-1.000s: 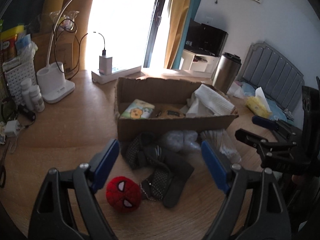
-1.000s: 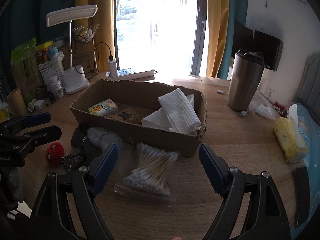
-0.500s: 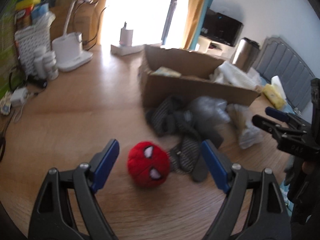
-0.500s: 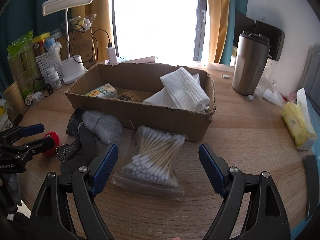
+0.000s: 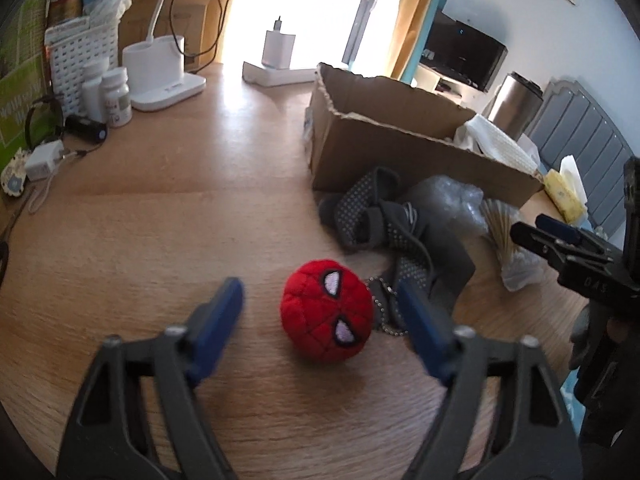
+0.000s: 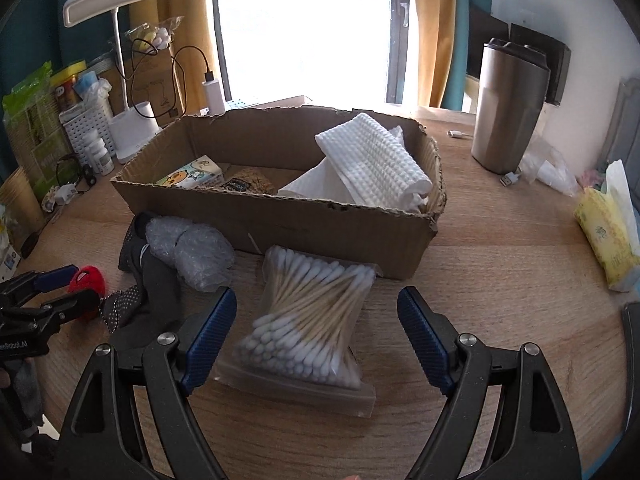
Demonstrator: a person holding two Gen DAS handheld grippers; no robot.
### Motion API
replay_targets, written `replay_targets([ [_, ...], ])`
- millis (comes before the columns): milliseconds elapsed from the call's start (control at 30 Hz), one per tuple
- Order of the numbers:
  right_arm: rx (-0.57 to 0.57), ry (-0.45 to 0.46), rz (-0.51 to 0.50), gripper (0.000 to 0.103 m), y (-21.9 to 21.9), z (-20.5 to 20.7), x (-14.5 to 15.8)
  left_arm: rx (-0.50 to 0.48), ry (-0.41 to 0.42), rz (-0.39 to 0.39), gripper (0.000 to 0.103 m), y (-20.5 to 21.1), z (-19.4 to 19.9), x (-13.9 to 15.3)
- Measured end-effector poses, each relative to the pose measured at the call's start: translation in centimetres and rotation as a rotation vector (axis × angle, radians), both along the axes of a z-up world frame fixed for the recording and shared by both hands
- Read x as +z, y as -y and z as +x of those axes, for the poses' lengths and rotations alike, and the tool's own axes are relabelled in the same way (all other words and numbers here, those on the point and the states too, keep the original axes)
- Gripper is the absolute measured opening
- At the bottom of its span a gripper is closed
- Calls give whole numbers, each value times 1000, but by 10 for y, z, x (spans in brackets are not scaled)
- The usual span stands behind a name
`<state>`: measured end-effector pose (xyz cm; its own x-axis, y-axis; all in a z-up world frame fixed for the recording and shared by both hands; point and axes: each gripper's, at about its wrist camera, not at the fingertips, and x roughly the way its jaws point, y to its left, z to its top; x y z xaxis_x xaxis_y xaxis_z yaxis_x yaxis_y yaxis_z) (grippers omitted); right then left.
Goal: Organize soft objects
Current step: 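Grasp the red Spider-Man plush with the left gripper while the right gripper grasps the cotton swab bag, then carry the red plush and cotton swab bag over the box with both grippers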
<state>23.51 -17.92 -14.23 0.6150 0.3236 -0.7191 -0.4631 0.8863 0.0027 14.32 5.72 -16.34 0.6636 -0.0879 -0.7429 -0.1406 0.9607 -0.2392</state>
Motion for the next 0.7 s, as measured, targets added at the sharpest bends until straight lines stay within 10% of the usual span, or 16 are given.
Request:
replay_targets([
  [300,6,-32,-11,72,-7,6,-9,-26,-7,4,44,1,0,0],
  [700,66,-20,-14,45,-10,-2,-6,-67,34,17,41,11,-2,15],
])
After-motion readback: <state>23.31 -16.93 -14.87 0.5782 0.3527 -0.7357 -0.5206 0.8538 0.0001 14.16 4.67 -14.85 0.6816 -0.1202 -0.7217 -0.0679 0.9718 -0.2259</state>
